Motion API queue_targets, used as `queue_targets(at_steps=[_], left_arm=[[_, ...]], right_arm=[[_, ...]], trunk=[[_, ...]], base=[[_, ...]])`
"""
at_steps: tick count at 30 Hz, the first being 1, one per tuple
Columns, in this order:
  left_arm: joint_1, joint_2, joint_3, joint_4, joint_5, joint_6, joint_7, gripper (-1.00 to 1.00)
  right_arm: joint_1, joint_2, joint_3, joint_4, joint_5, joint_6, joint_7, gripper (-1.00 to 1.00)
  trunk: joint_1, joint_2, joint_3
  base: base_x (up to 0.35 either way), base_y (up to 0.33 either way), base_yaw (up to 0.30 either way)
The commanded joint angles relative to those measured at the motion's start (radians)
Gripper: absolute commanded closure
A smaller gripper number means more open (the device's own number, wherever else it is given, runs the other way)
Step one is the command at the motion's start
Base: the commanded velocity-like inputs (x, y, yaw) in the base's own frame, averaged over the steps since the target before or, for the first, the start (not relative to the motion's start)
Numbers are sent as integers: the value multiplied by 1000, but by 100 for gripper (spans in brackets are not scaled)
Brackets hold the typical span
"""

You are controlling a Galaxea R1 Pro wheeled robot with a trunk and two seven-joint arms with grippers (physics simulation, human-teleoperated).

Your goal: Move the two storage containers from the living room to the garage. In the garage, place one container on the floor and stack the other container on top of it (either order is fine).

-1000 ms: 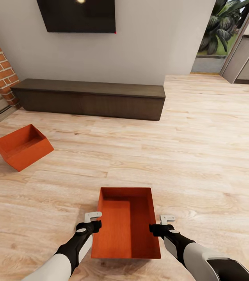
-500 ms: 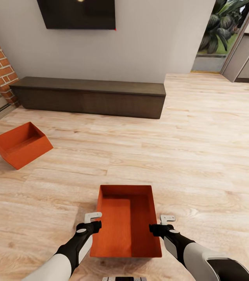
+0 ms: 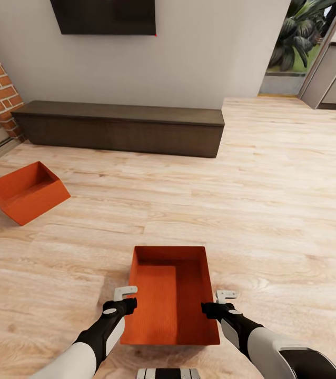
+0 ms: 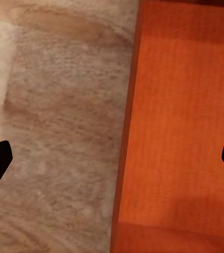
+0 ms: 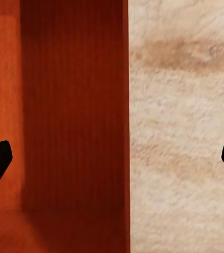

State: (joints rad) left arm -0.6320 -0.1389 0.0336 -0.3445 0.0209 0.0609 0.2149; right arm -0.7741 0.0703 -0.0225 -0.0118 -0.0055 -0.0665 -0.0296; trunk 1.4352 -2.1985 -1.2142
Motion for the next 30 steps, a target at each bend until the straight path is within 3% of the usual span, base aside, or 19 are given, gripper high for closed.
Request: queue_targets(at_steps=[1, 7, 30], left_arm=[[0, -1, 3, -2, 2, 5, 1, -100], [0, -1, 3, -2, 2, 6, 1, -100], [0, 1, 3, -2, 2, 7, 1, -100]], right_arm=[[-1, 0, -2, 1, -1, -4, -3, -100], [-1, 0, -2, 1, -3, -4, -3, -100], [-1, -15, -2, 1, -5, -4, -1, -100]], trunk=[[4, -8, -4], [27, -50, -23], [27, -50, -23]], base=[[0, 0, 0], [0, 0, 0], [0, 0, 0]])
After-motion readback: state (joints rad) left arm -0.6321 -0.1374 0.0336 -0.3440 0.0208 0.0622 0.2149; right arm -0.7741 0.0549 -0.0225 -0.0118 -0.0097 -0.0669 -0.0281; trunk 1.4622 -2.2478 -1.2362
